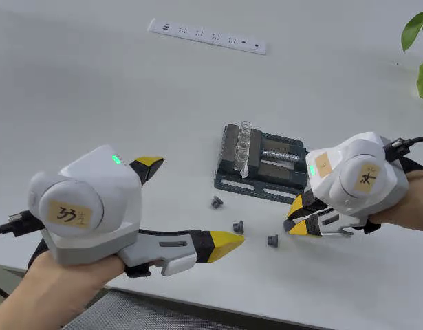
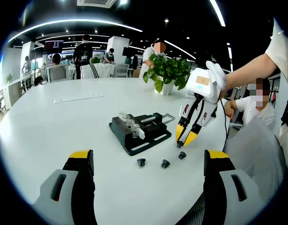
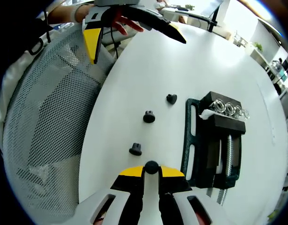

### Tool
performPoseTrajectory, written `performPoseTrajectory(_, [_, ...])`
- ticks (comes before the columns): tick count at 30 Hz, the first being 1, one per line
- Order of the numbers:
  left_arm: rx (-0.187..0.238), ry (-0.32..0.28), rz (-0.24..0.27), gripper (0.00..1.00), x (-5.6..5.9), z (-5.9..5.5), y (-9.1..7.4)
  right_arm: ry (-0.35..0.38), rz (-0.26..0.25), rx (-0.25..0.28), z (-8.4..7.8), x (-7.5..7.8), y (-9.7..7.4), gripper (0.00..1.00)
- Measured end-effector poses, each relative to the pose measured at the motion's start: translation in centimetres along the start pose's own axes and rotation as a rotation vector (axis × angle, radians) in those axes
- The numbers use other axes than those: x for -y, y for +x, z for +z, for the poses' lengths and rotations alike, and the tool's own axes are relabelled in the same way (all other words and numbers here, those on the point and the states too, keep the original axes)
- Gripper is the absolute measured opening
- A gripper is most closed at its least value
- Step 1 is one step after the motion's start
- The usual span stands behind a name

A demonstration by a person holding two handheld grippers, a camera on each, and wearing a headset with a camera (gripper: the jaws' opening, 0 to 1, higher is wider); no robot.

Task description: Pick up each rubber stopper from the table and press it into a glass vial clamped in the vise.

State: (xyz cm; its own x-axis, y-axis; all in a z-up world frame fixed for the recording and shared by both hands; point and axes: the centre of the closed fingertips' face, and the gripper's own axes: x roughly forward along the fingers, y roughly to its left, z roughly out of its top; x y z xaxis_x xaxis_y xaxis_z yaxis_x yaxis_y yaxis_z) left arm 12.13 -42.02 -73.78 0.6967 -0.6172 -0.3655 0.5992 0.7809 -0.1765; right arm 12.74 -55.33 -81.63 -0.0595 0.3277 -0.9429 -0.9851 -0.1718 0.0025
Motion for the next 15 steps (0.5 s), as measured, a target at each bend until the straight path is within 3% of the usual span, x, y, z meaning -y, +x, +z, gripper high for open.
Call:
performPoseTrajectory(9, [-0.008,0.009,-0.005,0.98,-0.1,0.0,0.3,0.006,0.015,0.037,1.5,1.0,-2.1,0.06])
performPoseTrajectory(15, [-0.021,0.021,-0.018,0.98,-0.2,0.0,0.6,0.0,0.008,0.053,2.6,2.9,-4.1,0.06])
